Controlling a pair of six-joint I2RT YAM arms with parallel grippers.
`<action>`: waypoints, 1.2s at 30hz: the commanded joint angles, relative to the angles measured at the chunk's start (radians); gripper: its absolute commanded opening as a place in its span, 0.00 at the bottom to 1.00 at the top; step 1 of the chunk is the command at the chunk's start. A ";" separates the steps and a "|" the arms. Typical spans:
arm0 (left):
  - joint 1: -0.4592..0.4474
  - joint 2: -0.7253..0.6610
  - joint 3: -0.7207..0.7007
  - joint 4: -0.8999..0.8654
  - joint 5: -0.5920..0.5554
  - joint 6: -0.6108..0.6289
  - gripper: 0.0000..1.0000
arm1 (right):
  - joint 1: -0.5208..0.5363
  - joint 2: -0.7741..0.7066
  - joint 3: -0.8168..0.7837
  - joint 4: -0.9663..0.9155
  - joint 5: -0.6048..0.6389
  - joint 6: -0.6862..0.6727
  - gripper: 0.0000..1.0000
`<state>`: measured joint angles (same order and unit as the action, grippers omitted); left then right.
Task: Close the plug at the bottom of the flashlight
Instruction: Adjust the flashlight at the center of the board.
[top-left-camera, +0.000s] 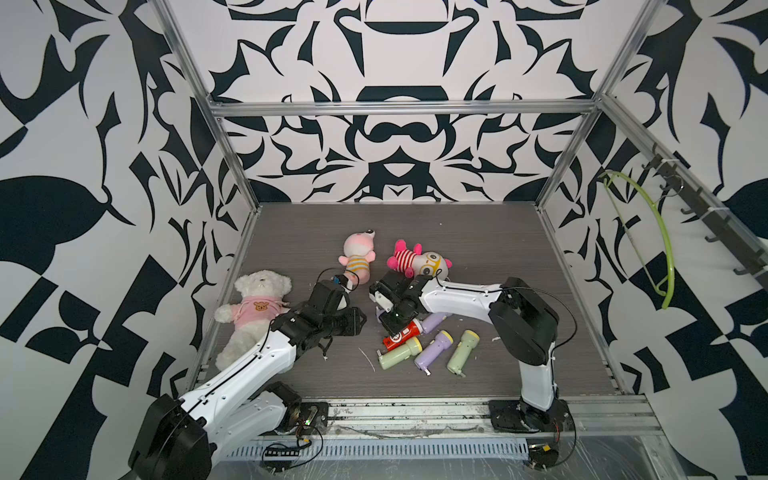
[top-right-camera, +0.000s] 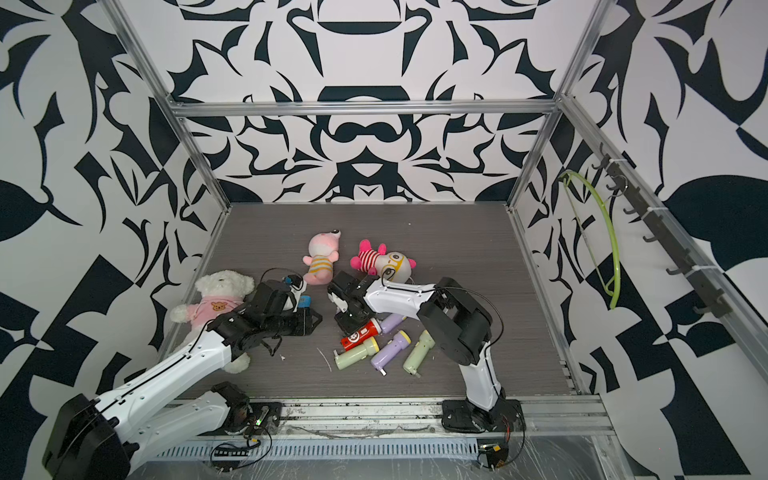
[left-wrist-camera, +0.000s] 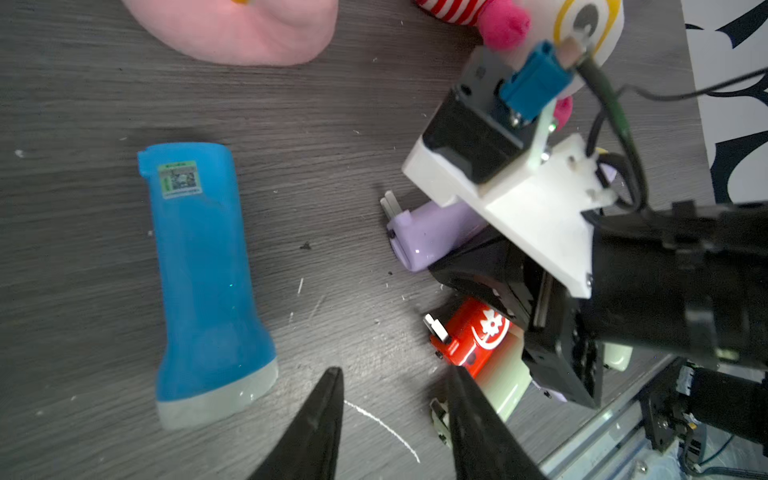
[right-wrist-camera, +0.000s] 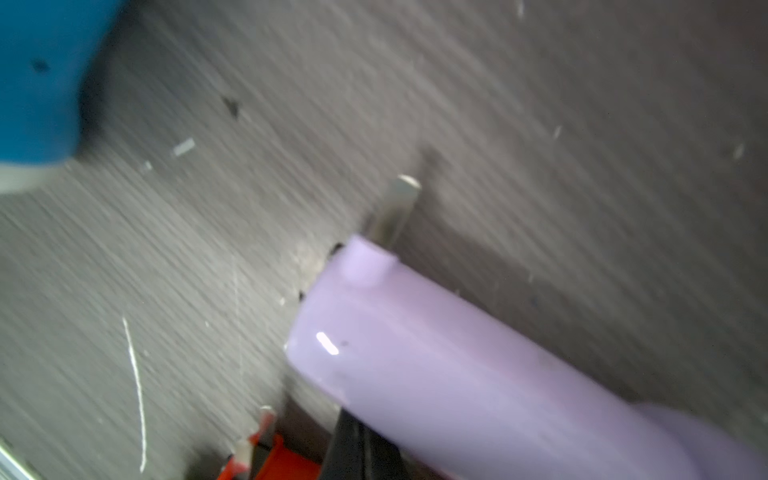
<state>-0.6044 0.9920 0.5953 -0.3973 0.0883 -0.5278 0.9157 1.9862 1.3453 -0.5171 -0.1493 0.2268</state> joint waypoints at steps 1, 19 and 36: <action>0.000 -0.017 -0.014 -0.031 -0.006 -0.003 0.45 | -0.019 0.010 0.068 0.028 0.007 -0.001 0.00; 0.002 0.130 0.030 0.028 0.063 -0.005 0.46 | -0.115 -0.110 0.124 0.024 -0.089 -0.022 0.00; 0.002 0.347 0.111 0.158 0.162 -0.011 0.46 | -0.164 -0.606 -0.318 0.447 0.026 -0.091 0.00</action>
<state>-0.6044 1.3128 0.6769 -0.2626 0.2173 -0.5362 0.7479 1.4639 1.0557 -0.2222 -0.1726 0.1715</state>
